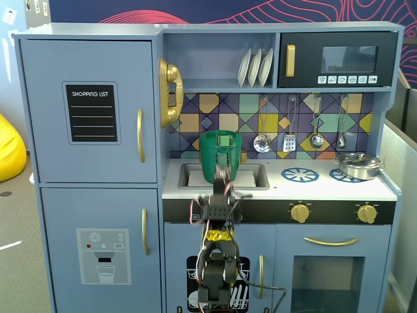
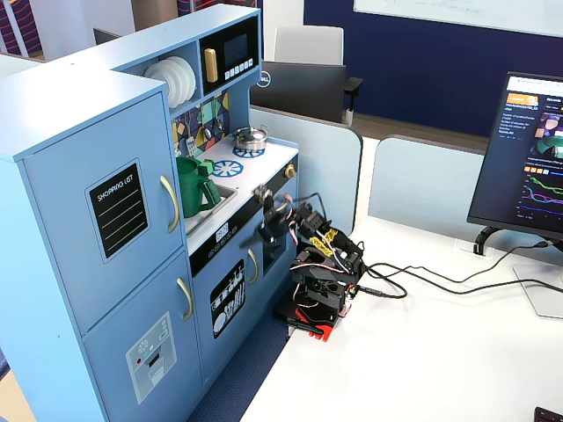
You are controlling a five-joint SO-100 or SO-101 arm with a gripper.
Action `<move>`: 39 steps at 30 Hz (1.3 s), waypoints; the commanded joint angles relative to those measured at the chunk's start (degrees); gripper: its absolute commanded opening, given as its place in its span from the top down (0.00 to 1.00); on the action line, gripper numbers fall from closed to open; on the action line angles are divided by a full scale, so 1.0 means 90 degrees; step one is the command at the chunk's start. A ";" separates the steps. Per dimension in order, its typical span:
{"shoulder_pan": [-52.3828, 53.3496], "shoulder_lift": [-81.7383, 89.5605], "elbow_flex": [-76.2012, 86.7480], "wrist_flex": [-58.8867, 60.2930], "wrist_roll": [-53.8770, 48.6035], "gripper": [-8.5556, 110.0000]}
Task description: Pick up the lid from the counter and put it on the green recipient
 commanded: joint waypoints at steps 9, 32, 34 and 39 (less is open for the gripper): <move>-0.0342 0.1123 0.2598 0.0518 0.0068 0.89; 0.0039 0.1133 0.2969 0.2705 0.0420 0.89; 0.0039 0.1133 0.2969 0.2705 0.0420 0.89; 0.0039 0.1133 0.2969 0.2705 0.0420 0.89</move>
